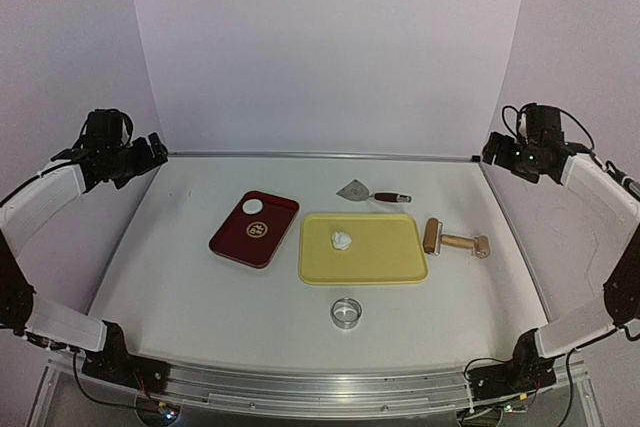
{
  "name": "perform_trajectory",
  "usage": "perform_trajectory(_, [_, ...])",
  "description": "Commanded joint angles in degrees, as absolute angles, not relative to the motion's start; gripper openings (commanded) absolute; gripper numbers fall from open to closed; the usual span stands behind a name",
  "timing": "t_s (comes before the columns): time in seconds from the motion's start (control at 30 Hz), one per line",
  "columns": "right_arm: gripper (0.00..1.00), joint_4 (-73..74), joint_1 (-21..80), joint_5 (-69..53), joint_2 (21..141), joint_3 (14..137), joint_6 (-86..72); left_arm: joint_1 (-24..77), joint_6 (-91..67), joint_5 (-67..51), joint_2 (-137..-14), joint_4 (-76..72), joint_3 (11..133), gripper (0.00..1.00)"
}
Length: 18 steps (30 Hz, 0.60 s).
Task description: Roll out the dumpling wrappers from the dough
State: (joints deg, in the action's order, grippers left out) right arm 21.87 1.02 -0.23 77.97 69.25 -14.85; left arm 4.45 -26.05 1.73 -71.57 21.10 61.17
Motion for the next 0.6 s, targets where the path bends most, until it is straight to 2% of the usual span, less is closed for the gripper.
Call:
perform_trajectory(0.0, [0.98, 21.34, 0.88, 3.60, 77.92, 70.62, -16.10, 4.29, -27.42, 3.63, -73.30, 22.55, 64.85, 1.00])
perform_trajectory(0.13, [0.98, 21.36, 0.88, 3.52, 77.87, 71.05, -13.43, 4.31, -27.82, 4.55, -74.38, 23.61, 65.45, 1.00])
perform_trajectory(0.27, [0.97, 21.71, 0.88, -0.98, 77.81, 71.02, -9.94, 4.59, -26.91, 0.33, -75.05, 22.60, 65.80, 0.99])
perform_trajectory(0.43, [0.84, 25.91, 1.89, -7.83, 80.55, 72.47, -7.85, 10.71, -27.09, -1.82, -77.54, 22.54, 67.21, 0.99])
perform_trajectory(0.57, [0.76, 29.20, 7.13, -9.87, 84.91, 73.00, -8.76, 18.01, -31.74, -3.92, -81.10, 20.36, 67.14, 0.99])
